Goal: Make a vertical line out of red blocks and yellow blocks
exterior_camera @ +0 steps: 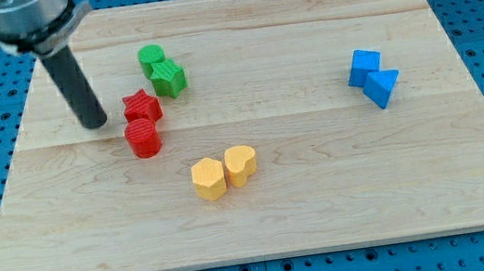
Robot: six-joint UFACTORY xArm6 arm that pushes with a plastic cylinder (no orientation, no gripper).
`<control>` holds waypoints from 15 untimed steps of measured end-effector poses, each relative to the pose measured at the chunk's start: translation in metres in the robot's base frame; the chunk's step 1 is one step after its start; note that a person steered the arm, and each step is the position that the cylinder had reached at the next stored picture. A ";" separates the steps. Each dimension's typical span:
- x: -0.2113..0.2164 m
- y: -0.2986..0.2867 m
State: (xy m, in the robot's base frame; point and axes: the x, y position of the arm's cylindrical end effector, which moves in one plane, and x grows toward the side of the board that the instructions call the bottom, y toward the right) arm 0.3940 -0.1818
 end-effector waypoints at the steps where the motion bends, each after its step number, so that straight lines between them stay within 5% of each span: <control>1: -0.053 0.027; 3: -0.116 0.082; 5: 0.007 0.135; 9: -0.057 0.094; 10: -0.036 0.177; 11: 0.061 0.227; 12: 0.138 0.234; 15: 0.106 0.123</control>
State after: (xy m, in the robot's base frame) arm 0.4999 -0.0585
